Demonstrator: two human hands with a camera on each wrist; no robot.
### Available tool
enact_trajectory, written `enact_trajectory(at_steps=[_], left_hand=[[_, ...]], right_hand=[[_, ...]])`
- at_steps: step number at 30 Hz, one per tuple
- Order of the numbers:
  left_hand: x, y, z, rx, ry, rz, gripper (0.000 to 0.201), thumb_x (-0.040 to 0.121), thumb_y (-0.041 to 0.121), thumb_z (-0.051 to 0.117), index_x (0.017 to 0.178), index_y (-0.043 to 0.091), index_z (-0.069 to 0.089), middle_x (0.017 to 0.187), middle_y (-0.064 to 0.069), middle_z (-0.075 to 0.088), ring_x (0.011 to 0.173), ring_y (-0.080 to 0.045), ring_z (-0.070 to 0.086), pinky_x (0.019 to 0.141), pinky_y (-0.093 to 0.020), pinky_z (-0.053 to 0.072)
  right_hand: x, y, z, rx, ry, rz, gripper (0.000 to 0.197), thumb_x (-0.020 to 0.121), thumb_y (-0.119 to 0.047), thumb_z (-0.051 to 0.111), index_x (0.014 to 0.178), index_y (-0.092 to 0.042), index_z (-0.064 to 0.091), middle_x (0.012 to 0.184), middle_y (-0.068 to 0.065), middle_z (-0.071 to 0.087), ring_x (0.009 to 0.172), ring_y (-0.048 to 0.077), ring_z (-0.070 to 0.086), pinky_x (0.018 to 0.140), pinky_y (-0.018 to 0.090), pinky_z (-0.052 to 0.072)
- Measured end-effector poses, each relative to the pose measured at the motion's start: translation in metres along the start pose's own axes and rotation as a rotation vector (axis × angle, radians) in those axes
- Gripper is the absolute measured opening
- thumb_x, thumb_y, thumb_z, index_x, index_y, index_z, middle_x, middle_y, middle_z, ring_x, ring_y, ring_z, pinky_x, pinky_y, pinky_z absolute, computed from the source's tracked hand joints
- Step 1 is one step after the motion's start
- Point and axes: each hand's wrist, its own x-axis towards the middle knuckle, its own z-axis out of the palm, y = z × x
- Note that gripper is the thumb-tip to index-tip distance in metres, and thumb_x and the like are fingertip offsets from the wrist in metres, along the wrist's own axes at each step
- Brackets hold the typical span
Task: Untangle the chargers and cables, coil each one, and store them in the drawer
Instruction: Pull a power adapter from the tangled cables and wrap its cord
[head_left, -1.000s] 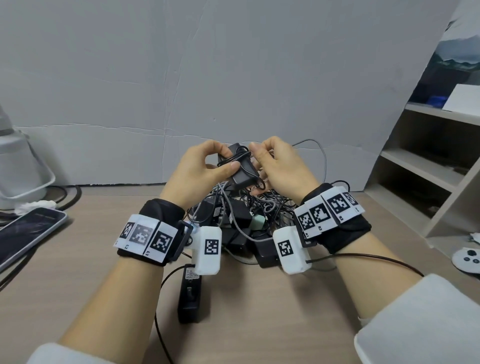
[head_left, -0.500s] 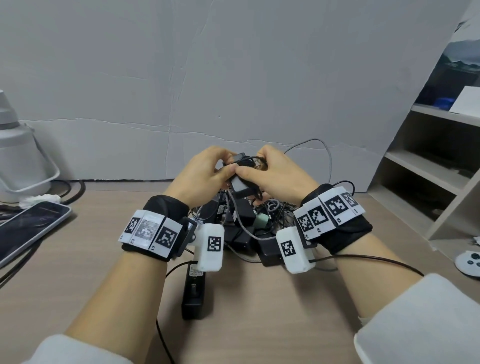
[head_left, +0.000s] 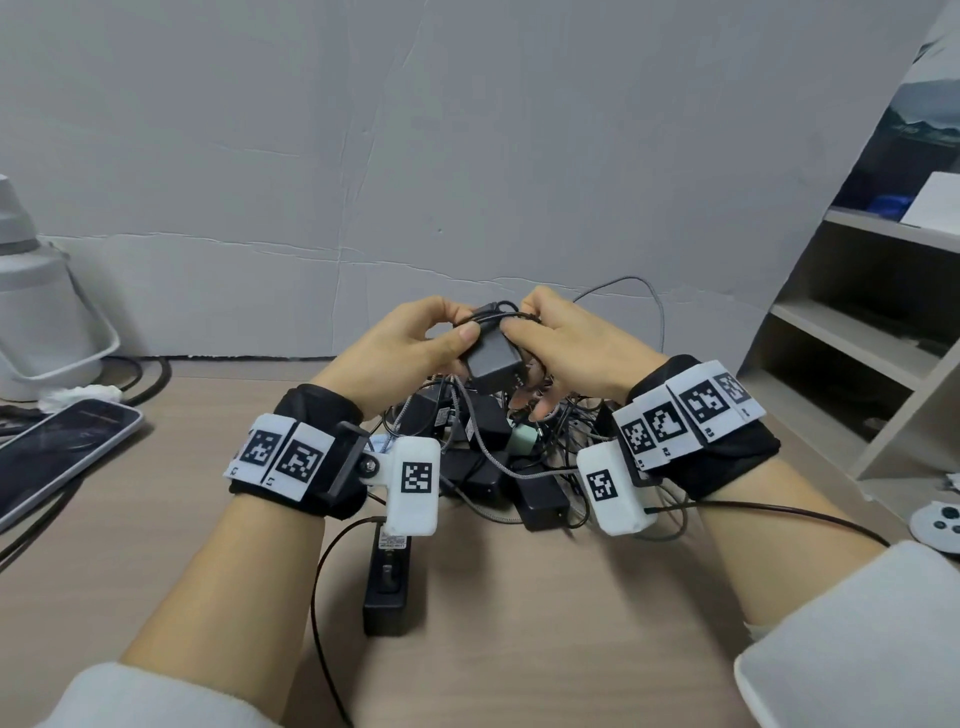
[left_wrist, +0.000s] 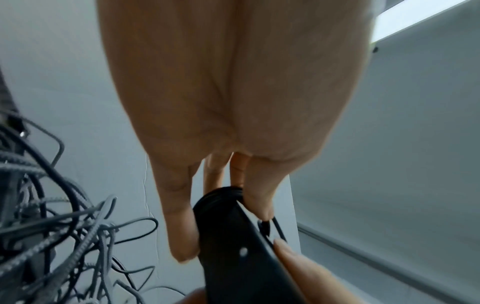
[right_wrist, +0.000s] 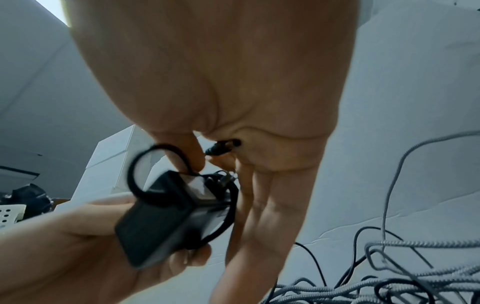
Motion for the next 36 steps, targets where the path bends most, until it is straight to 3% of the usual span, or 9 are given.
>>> enact_trajectory(at_steps=[2,5,8,12,15,19,26,31,36], left_hand=[[0.000,0.003,0.000,-0.023,0.023,-0.005,0.025,0.102,0.019,0.058,0.115,-0.002,0.059,0.120,-0.001,0.070,0.092,-0.029,0.067,0.089,-0.039,0.057],[-0.001,0.008,0.000,0.046,0.097,0.014,0.022,0.100,0.016,0.060,0.112,-0.002,0.060,0.107,-0.003,0.072,0.080,-0.020,0.067,0.084,-0.038,0.058],[0.000,0.011,0.001,0.083,0.144,0.028,0.011,0.099,0.014,0.063,0.103,0.004,0.062,0.102,-0.013,0.073,0.084,-0.023,0.070,0.091,-0.044,0.056],[-0.001,0.009,0.002,0.156,0.075,0.007,0.010,0.101,0.013,0.059,0.101,0.002,0.060,0.105,-0.013,0.074,0.087,-0.017,0.075,0.096,-0.040,0.056],[-0.002,0.009,0.004,0.218,0.025,-0.009,0.009,0.102,0.011,0.056,0.102,0.003,0.060,0.093,-0.005,0.075,0.085,-0.015,0.075,0.096,-0.039,0.055],[-0.002,0.012,0.004,0.248,-0.006,-0.002,0.010,0.102,0.013,0.056,0.103,0.007,0.064,0.098,-0.009,0.076,0.090,-0.023,0.075,0.096,-0.052,0.053],[-0.003,0.019,0.004,0.302,0.041,0.044,0.007,0.098,0.015,0.064,0.102,0.011,0.068,0.091,-0.008,0.077,0.087,-0.023,0.074,0.096,-0.046,0.054],[-0.001,0.017,0.007,0.294,0.059,0.033,0.007,0.096,0.014,0.067,0.102,0.011,0.069,0.105,0.000,0.076,0.086,-0.019,0.075,0.095,-0.042,0.055],[0.001,0.014,0.009,0.269,0.085,0.017,0.003,0.097,0.016,0.066,0.099,0.014,0.067,0.089,-0.009,0.077,0.085,-0.023,0.075,0.093,-0.047,0.055]], right_hand=[[-0.003,-0.002,-0.003,-0.040,-0.006,0.003,0.026,0.104,-0.040,0.044,0.098,-0.016,0.037,0.092,0.017,0.066,0.078,0.037,0.074,0.061,0.049,0.061],[-0.006,-0.004,-0.008,-0.144,0.027,-0.037,0.028,0.105,-0.043,0.039,0.098,-0.016,0.039,0.087,0.013,0.062,0.078,0.031,0.071,0.056,0.044,0.061],[0.000,0.003,-0.011,-0.358,0.134,-0.141,0.021,0.106,-0.035,0.039,0.099,-0.015,0.043,0.082,0.004,0.058,0.077,0.019,0.059,0.069,0.044,0.055],[0.011,0.008,-0.015,-0.621,0.313,-0.215,0.017,0.103,-0.035,0.051,0.103,-0.021,0.060,0.097,0.000,0.044,0.103,0.019,0.037,0.087,0.035,0.034],[0.014,0.006,-0.016,-0.564,0.386,-0.266,0.017,0.101,-0.034,0.058,0.100,-0.019,0.066,0.079,-0.008,0.046,0.088,0.015,0.043,0.076,0.030,0.033],[0.019,0.002,-0.009,-0.353,0.418,-0.367,0.015,0.099,-0.031,0.061,0.091,-0.019,0.062,0.067,-0.006,0.053,0.065,0.005,0.048,0.058,0.016,0.034],[0.026,0.003,-0.001,-0.213,0.355,-0.407,0.009,0.101,-0.025,0.056,0.093,-0.021,0.057,0.075,-0.007,0.061,0.071,0.011,0.055,0.071,0.032,0.046],[0.027,0.005,-0.001,-0.158,0.343,-0.349,0.007,0.096,-0.018,0.061,0.094,-0.021,0.055,0.063,-0.002,0.064,0.061,0.010,0.057,0.066,0.030,0.047],[0.028,0.006,-0.006,-0.140,0.360,-0.259,0.015,0.088,-0.025,0.073,0.081,-0.022,0.061,0.072,-0.002,0.063,0.066,0.011,0.056,0.065,0.030,0.046]])
